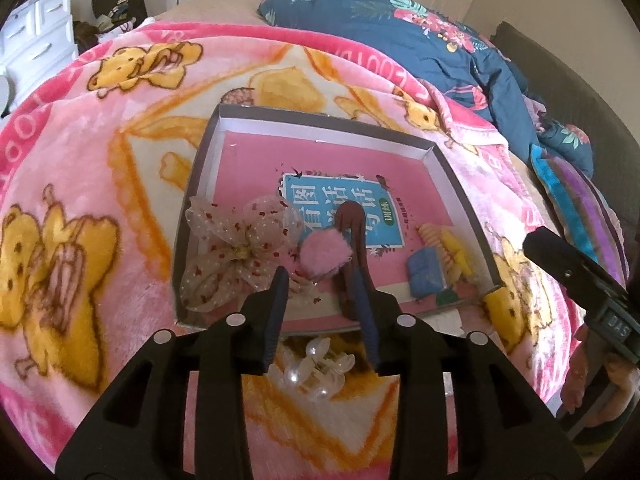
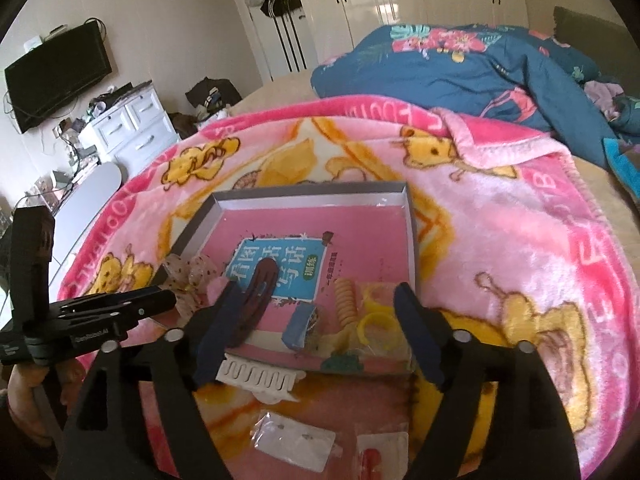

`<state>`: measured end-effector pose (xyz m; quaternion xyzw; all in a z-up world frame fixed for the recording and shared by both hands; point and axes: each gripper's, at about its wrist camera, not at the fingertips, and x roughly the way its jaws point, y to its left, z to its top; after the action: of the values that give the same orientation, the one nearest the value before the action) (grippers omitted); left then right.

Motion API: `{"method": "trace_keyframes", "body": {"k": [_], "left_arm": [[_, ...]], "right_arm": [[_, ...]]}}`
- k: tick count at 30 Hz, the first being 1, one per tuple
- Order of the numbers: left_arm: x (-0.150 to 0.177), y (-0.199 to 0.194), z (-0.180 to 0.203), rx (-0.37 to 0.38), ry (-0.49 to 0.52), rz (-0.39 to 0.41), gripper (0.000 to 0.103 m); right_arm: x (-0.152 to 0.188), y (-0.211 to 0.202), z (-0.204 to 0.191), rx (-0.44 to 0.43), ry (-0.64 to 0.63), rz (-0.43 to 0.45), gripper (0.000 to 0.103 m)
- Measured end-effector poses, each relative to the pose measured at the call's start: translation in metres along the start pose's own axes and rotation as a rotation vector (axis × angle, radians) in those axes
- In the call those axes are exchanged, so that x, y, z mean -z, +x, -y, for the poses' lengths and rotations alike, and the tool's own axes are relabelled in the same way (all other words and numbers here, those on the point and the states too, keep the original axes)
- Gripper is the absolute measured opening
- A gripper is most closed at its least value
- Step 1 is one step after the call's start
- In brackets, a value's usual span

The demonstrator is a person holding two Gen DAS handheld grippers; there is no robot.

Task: Organize jewelry
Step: 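Lift both open tools up and away from the tray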

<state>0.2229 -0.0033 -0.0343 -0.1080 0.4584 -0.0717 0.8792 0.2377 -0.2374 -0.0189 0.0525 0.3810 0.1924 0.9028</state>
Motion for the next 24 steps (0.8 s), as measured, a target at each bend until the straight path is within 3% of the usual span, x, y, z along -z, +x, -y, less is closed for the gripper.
{"method": "trace_keyframes", "body": {"k": [6,15,24], "left_arm": [[0.004,-0.022,0.005,-0.008,0.004,0.031,0.049],[0.006,-0.061,0.004,-0.038,-0.017,0.110,0.082],[0.011,-0.102,-0.001,-0.046,-0.040,0.184,0.090]], "right_arm": [[-0.002,-0.025,-0.006,-0.006,-0.005,0.043,0.091],[-0.005,-0.049,-0.019,-0.034,-0.020,0.085,0.092],[-0.005,-0.079,-0.032,-0.052,-0.042,0.140,0.094]]}}
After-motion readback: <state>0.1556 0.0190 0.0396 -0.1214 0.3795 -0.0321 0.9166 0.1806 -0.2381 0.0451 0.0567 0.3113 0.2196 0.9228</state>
